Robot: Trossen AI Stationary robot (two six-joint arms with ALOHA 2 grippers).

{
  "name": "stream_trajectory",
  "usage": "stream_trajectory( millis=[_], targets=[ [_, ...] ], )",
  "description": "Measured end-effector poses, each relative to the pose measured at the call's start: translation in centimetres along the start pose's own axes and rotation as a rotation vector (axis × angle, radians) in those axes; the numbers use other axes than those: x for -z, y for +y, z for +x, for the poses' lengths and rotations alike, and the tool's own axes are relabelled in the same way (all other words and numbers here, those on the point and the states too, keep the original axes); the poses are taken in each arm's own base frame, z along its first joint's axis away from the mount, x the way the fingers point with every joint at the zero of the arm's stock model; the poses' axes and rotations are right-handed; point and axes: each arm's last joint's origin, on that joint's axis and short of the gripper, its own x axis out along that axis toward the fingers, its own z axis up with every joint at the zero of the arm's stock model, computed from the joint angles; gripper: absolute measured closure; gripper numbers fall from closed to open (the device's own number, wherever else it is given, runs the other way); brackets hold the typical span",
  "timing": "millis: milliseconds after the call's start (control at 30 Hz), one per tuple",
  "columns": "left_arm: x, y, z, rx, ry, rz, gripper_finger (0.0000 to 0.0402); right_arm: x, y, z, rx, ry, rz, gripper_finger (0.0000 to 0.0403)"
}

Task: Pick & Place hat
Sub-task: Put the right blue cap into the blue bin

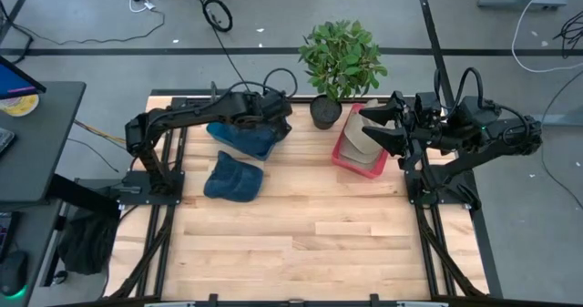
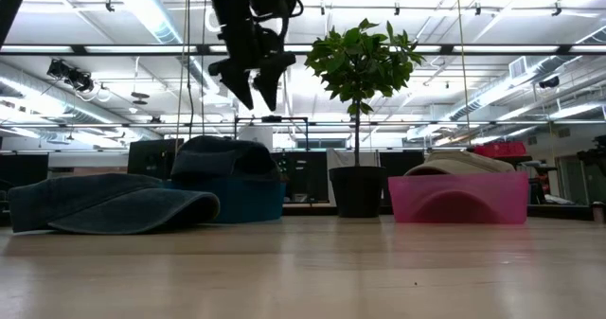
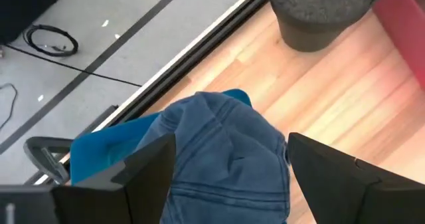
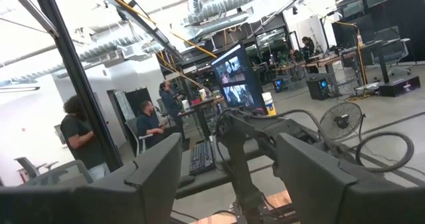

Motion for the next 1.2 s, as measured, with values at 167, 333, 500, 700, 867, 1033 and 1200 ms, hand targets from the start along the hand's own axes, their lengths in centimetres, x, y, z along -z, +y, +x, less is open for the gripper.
stream_trajectory(
  millis=[167,333,500,700,867,1033,1200],
  targets=[
    [-0.2,-0.2,-0.2,0.086,0.020,0.011,0.0111,0.0,0.0,0.0,0.000,0.000,0.003,0.0154],
    [0.1,-0.8,-0.3,0.230,0.068,0.115,0.0169,0.0,0.0,0.0,-0.001,0.000,0.005,0.0154],
    [0.8,-0.8,-0.5,0.286,0.145,0.187,0.0331,0.0,0.0,0.0,0.000,0.000,0.002,0.0154],
    [1.5,-0.9,1.3,0.256,0.200,0.274,0.0396,0.1,0.0,0.1,0.001,0.003,-0.002,0.0154],
    [1.8,0.4,4.0,0.208,0.258,0.246,0.0398,0.2,0.0,0.2,0.003,0.008,-0.004,0.0154],
    [2.5,1.9,5.8,0.184,0.310,0.264,0.0398,0.2,0.0,0.3,0.003,0.008,-0.003,0.0154],
    [3.4,4.0,7.3,0.058,0.378,0.256,0.0399,0.2,-0.1,0.3,0.010,0.006,-0.008,0.0154]
  ],
)
